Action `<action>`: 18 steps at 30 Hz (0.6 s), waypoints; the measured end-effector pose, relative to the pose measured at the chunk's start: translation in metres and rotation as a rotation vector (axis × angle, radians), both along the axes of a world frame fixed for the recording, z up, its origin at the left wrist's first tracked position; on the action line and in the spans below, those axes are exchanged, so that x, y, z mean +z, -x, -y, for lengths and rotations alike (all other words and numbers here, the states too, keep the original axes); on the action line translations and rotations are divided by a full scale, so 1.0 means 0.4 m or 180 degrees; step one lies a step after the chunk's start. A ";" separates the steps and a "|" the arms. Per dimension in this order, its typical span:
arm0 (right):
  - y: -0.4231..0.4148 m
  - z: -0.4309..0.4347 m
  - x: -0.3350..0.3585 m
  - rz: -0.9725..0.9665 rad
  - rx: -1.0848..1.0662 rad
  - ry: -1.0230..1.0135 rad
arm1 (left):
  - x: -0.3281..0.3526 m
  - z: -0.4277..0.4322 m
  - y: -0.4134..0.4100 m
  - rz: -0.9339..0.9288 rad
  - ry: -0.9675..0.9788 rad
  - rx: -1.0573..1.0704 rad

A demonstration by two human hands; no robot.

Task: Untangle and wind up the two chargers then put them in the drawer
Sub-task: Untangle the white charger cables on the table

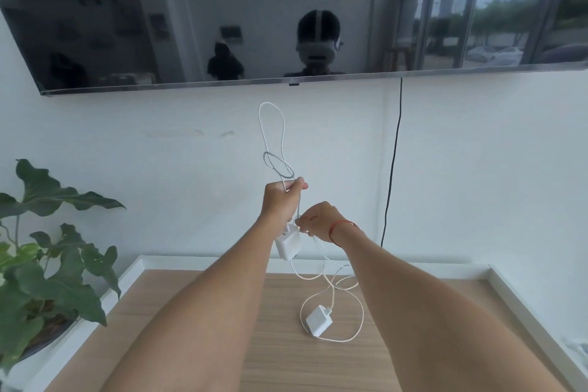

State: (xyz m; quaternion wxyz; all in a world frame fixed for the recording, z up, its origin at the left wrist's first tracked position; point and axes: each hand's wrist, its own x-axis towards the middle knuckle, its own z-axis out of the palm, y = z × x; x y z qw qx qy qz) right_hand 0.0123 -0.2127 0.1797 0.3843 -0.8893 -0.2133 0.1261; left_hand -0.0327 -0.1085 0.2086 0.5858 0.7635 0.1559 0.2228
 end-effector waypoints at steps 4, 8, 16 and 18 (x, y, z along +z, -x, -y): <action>-0.006 -0.006 0.000 0.0027 0.0039 0.0031 | -0.002 -0.015 0.007 -0.0140 -0.0084 -0.0061; -0.011 -0.004 0.022 -0.0197 -0.0151 -0.0651 | -0.035 -0.036 0.009 -0.0389 -0.0364 -0.0016; -0.042 0.004 0.105 -0.0187 -0.0113 -0.1003 | -0.055 -0.037 0.006 -0.0708 -0.0094 -0.0273; -0.048 0.003 0.118 -0.0153 -0.0139 -0.1052 | -0.055 -0.033 0.005 -0.0693 -0.0097 -0.0284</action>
